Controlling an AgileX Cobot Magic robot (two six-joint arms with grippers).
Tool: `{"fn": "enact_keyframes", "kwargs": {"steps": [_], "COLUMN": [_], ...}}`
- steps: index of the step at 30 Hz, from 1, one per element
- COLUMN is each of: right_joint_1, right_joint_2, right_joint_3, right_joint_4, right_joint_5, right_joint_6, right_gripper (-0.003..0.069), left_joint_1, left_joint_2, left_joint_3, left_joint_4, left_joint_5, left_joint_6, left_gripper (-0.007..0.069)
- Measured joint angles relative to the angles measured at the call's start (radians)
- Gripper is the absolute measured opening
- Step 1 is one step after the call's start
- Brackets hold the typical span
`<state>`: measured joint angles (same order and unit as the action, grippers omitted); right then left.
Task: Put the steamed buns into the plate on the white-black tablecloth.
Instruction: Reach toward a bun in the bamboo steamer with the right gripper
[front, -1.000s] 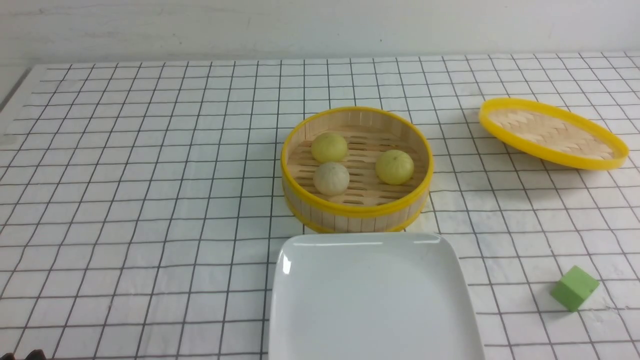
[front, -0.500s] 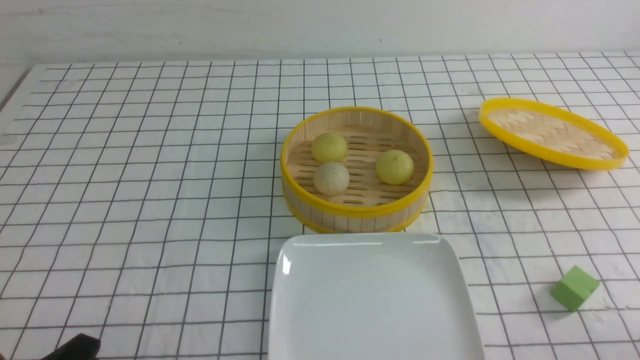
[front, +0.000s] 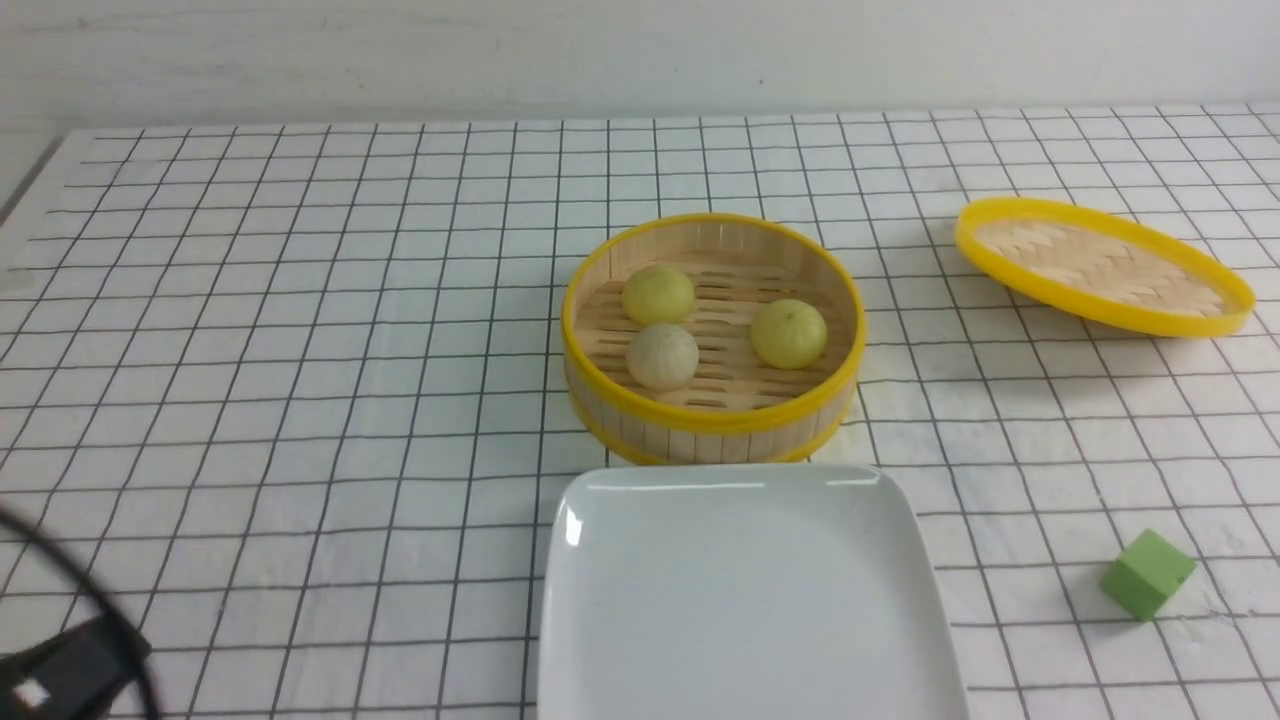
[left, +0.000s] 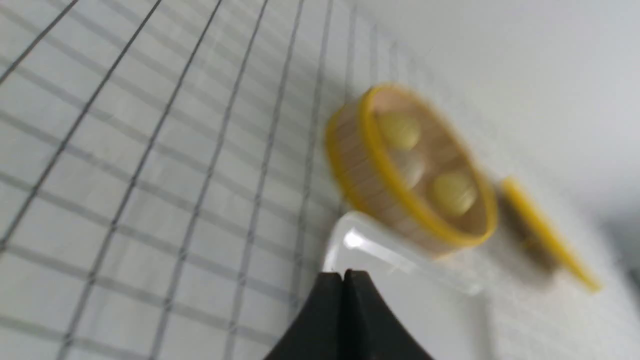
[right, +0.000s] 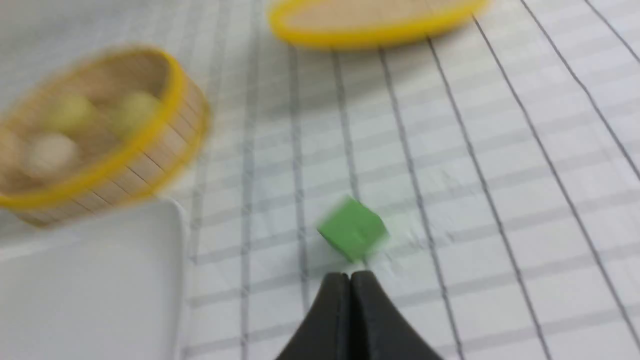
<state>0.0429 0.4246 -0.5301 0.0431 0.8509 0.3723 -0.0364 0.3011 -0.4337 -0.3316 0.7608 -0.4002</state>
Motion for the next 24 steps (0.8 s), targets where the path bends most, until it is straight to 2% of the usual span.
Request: {"fn": "enact_keyframes", "kwargs": {"steps": [2, 4, 8, 10, 11, 12, 14, 17, 18, 20, 23, 24], "right_joint_1": [0.000, 0.000, 0.011, 0.045, 0.053, 0.086, 0.143, 0.231, 0.236, 0.291, 0.318, 0.340], "right_joint_2": [0.154, 0.275, 0.493, 0.633, 0.658, 0.746, 0.876, 1.037, 1.037, 1.157, 1.236, 1.300], "right_joint_3": [-0.078, -0.130, -0.185, -0.231, -0.242, -0.284, -0.369, -0.516, -0.527, -0.664, -0.779, -0.879], "right_joint_4": [-0.003, 0.055, 0.329, 0.510, 0.521, 0.588, 0.632, 0.616, 0.613, 0.541, 0.452, 0.364], "right_joint_5": [0.124, 0.162, 0.101, 0.074, 0.071, 0.065, 0.049, 0.030, 0.030, 0.009, 0.001, -0.004], "right_joint_6": [0.010, -0.041, -0.324, -0.530, -0.544, -0.625, -0.695, -0.717, -0.717, -0.680, -0.616, -0.552], "right_gripper": [-0.0013, -0.0013, 0.0002, 0.0037, 0.0041, 0.0077, 0.0148, 0.0254, 0.0260, 0.0326, 0.0355, 0.0367], "left_joint_1": [0.000, 0.000, 0.000, 0.000, 0.000, 0.000, 0.000, 0.000, 0.000, 0.000, 0.000, 0.000], "left_joint_2": [0.128, 0.249, 0.437, 0.512, 0.523, 0.554, 0.586, 0.607, 0.608, 0.608, 0.608, 0.608], "left_joint_3": [-0.061, -0.122, -0.202, -0.228, -0.231, -0.237, -0.238, -0.238, -0.238, -0.238, -0.238, -0.238], "left_joint_4": [0.081, 0.159, 0.261, 0.269, 0.269, 0.265, 0.251, 0.239, 0.238, 0.236, 0.232, 0.225], "left_joint_5": [0.142, 0.243, 0.301, 0.293, 0.291, 0.274, 0.257, 0.248, 0.245, 0.242, 0.243, 0.246], "left_joint_6": [0.036, 0.054, 0.078, 0.102, 0.104, 0.110, 0.114, 0.114, 0.114, 0.114, 0.114, 0.114], "left_gripper": [0.0002, 0.0002, 0.0002, 0.0002, 0.0002, 0.0005, 0.0016, 0.0037, 0.0039, 0.0074, 0.0108, 0.0143]}}
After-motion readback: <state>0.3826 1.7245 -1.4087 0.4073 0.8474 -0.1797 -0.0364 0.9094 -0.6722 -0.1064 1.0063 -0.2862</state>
